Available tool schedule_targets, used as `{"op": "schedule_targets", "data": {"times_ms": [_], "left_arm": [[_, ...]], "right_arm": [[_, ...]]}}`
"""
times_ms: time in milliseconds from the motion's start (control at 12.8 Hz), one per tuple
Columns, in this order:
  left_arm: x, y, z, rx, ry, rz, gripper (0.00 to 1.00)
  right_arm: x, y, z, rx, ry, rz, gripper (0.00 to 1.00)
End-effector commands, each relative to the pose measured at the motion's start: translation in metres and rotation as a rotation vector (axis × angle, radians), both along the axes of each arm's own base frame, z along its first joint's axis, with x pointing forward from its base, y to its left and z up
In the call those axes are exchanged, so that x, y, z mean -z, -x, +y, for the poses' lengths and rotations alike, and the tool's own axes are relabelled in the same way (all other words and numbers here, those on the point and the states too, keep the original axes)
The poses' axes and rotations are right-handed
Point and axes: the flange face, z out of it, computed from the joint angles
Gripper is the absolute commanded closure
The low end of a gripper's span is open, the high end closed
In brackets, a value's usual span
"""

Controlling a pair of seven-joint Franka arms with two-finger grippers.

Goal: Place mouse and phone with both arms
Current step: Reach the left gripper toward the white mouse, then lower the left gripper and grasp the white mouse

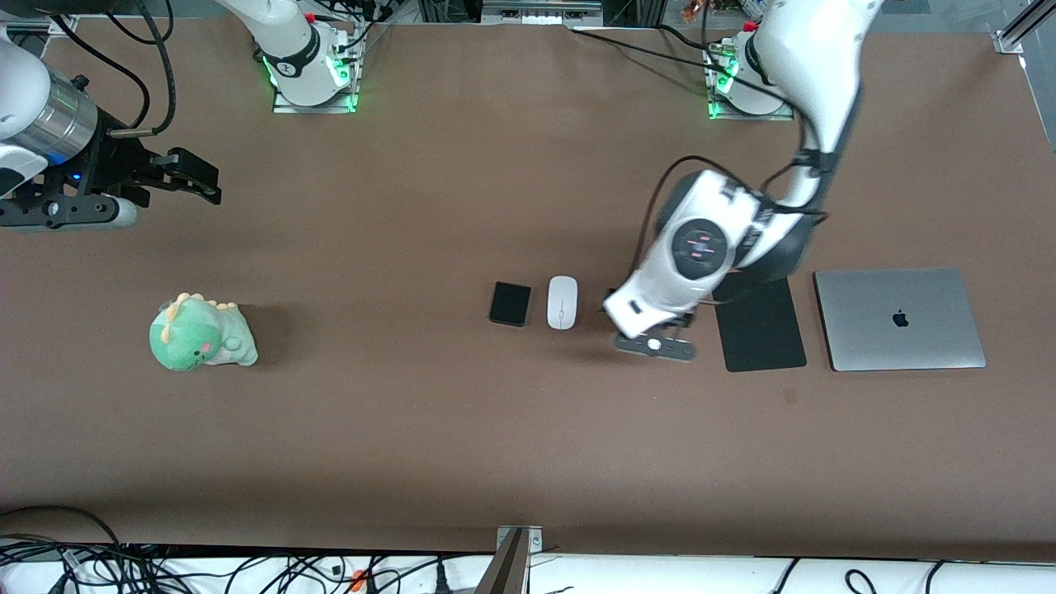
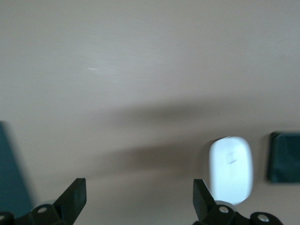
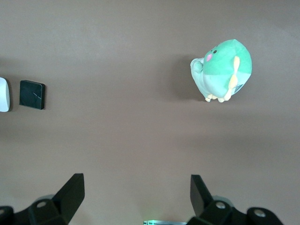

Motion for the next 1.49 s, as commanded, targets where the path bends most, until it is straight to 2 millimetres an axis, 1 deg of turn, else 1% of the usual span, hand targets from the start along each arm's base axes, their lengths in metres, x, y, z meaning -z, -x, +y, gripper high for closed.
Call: {"op": "schedule_targets", "data": {"times_ms": [0,78,157,391,470,626,783,861,939,1017,1096,1174,1252,1330,1409], "left_arm": [[0.019,0.021,-0.05,-0.025,0.005,-0.019,0.0],[0.03,0.032,-0.065,-0.004,0.006,-0.02,0.0],[0.043,0.039,-0.072,0.008,0.013,-0.028,0.0],[0.083,0.057,-0.072,0.015,0.05,-0.079,0.0],[0.094,0.06,-0.073,-0.004,0.054,-0.08,0.0],[0.106,0.07,-0.082,-0.026,0.05,-0.069,0.0],[0.118,0.072,-0.083,-0.035,0.052,-0.074,0.0],[0.12,0.071,-0.082,-0.031,0.048,-0.074,0.12],[0.119,0.071,-0.082,-0.032,0.047,-0.072,0.5],[0.114,0.067,-0.079,-0.03,0.048,-0.074,0.62],[0.103,0.062,-0.074,-0.038,0.042,-0.071,0.66],[0.089,0.057,-0.066,-0.043,0.014,-0.051,0.7],[0.07,0.046,-0.048,-0.068,-0.016,-0.021,0.7],[0.049,0.031,-0.022,-0.089,-0.034,0.001,0.7],[0.029,0.015,0.013,-0.069,-0.05,0.03,0.69]], "right_arm": [[-0.005,-0.002,0.001,0.012,0.001,0.002,0.0],[-0.005,-0.002,0.002,0.012,0.0,0.002,0.0],[-0.005,-0.002,0.002,0.012,0.0,0.002,0.0],[-0.005,-0.002,0.002,0.012,0.0,0.002,0.0],[-0.005,-0.002,0.001,0.012,0.001,0.002,0.0],[-0.006,-0.003,0.003,0.014,-0.003,-0.009,0.0],[-0.007,-0.003,0.004,0.012,-0.009,-0.015,0.0],[0.001,-0.012,0.005,0.011,-0.02,-0.03,0.0],[0.013,-0.022,0.009,-0.013,-0.01,-0.018,0.0],[-0.002,-0.02,0.009,-0.008,-0.018,-0.044,0.0],[-0.008,-0.017,0.007,-0.007,-0.021,-0.053,0.0],[-0.005,-0.018,0.011,-0.011,-0.006,-0.052,0.0],[0.008,-0.021,0.017,-0.031,0.016,-0.026,0.0],[0.007,-0.018,0.018,-0.034,0.017,-0.018,0.0],[0.005,-0.017,0.022,-0.066,0.011,-0.018,0.0]]}}
